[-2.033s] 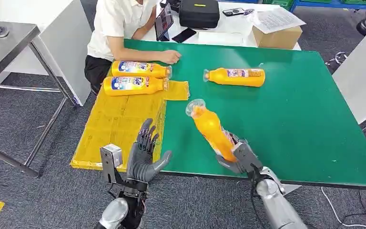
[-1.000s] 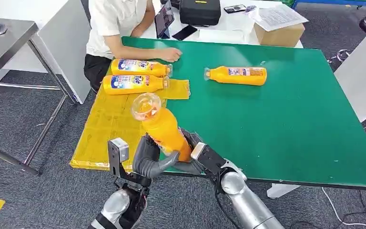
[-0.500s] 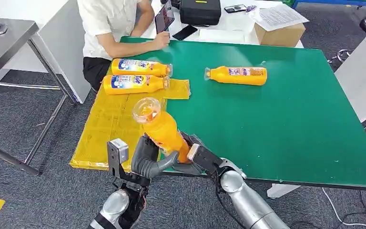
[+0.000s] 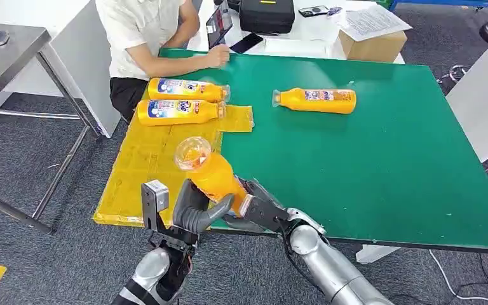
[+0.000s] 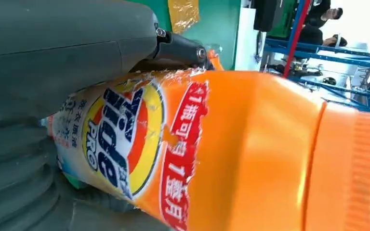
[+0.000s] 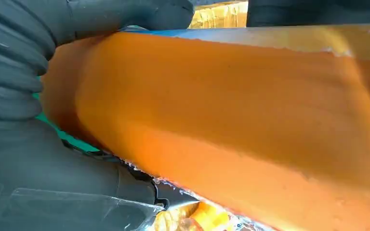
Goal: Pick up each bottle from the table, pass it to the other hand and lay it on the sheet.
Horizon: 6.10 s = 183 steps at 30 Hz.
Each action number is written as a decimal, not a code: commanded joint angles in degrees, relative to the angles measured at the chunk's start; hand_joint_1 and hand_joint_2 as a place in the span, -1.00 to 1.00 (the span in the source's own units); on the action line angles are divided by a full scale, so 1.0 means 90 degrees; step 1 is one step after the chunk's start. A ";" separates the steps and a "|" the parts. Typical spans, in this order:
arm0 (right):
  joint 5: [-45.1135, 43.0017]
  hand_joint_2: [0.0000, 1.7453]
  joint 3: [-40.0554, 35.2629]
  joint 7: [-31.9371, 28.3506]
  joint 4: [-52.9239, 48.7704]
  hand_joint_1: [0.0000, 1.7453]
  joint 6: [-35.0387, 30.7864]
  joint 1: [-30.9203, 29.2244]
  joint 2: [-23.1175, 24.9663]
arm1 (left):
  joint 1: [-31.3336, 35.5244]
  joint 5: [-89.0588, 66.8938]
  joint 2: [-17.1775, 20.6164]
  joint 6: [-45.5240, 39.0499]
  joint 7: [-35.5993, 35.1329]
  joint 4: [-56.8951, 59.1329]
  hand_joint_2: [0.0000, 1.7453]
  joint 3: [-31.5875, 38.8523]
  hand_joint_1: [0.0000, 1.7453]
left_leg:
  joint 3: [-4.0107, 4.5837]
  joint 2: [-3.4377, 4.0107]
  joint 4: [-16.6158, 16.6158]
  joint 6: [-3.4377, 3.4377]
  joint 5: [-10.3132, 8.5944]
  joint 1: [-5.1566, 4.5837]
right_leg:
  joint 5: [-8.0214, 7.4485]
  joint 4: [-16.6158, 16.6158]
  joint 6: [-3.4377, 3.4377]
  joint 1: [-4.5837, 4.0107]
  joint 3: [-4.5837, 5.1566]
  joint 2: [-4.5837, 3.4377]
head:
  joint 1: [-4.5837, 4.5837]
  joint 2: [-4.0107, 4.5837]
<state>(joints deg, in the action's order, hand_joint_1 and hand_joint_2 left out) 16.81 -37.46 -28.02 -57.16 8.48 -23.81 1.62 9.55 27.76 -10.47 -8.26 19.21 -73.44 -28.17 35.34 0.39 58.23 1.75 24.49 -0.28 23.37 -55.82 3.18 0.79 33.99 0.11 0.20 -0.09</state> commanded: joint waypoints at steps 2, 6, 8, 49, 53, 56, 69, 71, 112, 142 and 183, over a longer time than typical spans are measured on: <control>0.0392 1.00 -0.0808 0.0108 0.0594 1.00 -0.0184 -0.0226 0.0051 | 0.0559 -0.0018 -0.0131 0.0210 -0.0092 0.0508 1.00 -0.0309 1.00 | -0.0012 -0.0013 -0.0001 -0.0009 0.0002 0.0005 | 0.0006 0.0001 -0.0010 -0.0005 -0.0016 0.0010 | 0.0000 0.0000; 0.0376 1.00 -0.0867 0.0092 0.0521 1.00 -0.0195 -0.0218 0.0080 | 0.0615 -0.0032 -0.0142 0.0242 -0.0057 0.0542 1.00 -0.0281 1.00 | -0.0012 -0.0015 0.0000 -0.0010 0.0003 0.0008 | 0.0008 0.0000 -0.0010 -0.0007 -0.0017 0.0013 | 0.0000 0.0000; 0.0371 1.00 -0.0803 0.0109 0.0463 -1.00 -0.0354 -0.0153 0.0115 | 0.0594 -0.0056 -0.0131 0.0185 0.0008 0.0496 1.00 -0.0212 1.00 | -0.0018 -0.0016 0.0002 -0.0012 0.0007 0.0009 | 0.0011 -0.0001 -0.0013 -0.0008 -0.0024 0.0012 | 0.0002 0.0000; 0.1660 1.00 0.0973 -0.0748 -0.0087 -1.00 -0.2961 0.1189 0.0680 | 0.3776 -0.8551 0.0947 0.0552 -0.1611 0.4847 1.00 0.0821 1.00 | -0.0019 -0.0037 0.0012 -0.0033 0.0001 0.0018 | 0.0018 -0.0026 -0.0031 -0.0016 -0.0027 0.0026 | 0.0002 0.0000; 0.1485 1.00 0.0853 -0.0871 0.0074 -1.00 -0.2951 0.1164 0.0699 | 0.4043 -0.8249 0.0861 0.1022 -0.1587 0.5576 1.00 0.0986 -0.84 | 0.0002 -0.0024 0.0000 -0.0016 -0.0012 0.0008 | 0.0004 -0.0016 -0.0011 -0.0006 -0.0005 0.0011 | 0.0002 0.0000; 0.1467 1.00 0.0830 -0.0889 0.0108 -1.00 -0.2958 0.1178 0.0677 | 0.4001 -0.8228 0.0820 0.1066 -0.1582 0.5698 1.00 0.0965 -1.00 | -0.0014 -0.0027 0.0001 -0.0021 -0.0005 0.0013 | 0.0012 -0.0018 -0.0017 -0.0011 -0.0021 0.0014 | 0.0002 0.0000; 0.1342 1.00 0.0798 -0.0948 0.0002 -1.00 -0.2924 0.1272 0.0579 | 0.3785 -0.7962 0.0844 0.1553 -0.1345 0.5602 1.00 0.0830 -1.00 | -0.0016 -0.0029 -0.0008 -0.0019 -0.0012 0.0007 | 0.0005 -0.0009 -0.0016 -0.0004 -0.0022 0.0011 | 0.0002 0.0000; 0.1316 1.00 0.0873 -0.0929 -0.0093 -1.00 -0.2956 0.1291 0.0550 | 0.3649 -0.7897 0.0840 0.1343 -0.1210 0.5409 1.00 0.0833 -1.00 | -0.0009 -0.0027 -0.0006 -0.0015 -0.0013 0.0004 | 0.0003 -0.0012 -0.0011 -0.0002 -0.0014 0.0009 | 0.0002 0.0000; 0.5657 1.00 0.3315 0.2223 -0.0880 -1.00 -0.4775 0.2356 -0.2315 | -0.1177 -0.3672 -0.0083 -0.1324 0.0080 -0.0272 1.00 0.0238 -1.00 | -0.0005 -0.0074 -0.0009 -0.0008 0.0000 -0.0015 | 0.0019 0.0008 -0.0001 0.0013 -0.0020 0.0055 | 0.0002 0.0000; 0.5953 1.00 0.2027 0.1688 0.0620 -1.00 -0.5081 0.0351 -0.1891 | -0.0733 -0.3972 0.0001 -0.1776 0.0444 -0.0430 1.00 -0.0122 -1.00 | 0.0128 0.0110 -0.0002 -0.0004 -0.0083 -0.0023 | -0.0139 -0.0006 -0.0026 0.0018 0.0148 -0.0113 | 0.0000 0.0000; 0.4673 1.00 0.1850 0.1564 0.0560 -1.00 -0.3880 0.0054 -0.1635 | -0.0644 -0.3914 0.0116 -0.0894 0.0092 -0.0023 1.00 -0.0953 -1.00 | 0.0209 -0.0010 -0.0009 0.0001 -0.0179 -0.0015 | -0.0172 0.0003 0.0004 0.0012 0.0206 -0.0009 | -0.0015 0.0000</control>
<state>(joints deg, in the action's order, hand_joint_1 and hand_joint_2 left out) 56.68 -20.24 -15.97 -62.53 -27.69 -16.73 -13.86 2.01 -8.06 -10.32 -16.98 20.70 -77.26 -35.23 37.57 0.16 58.19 1.86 22.76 -0.45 21.75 -55.83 3.34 0.92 36.12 0.19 0.07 -0.09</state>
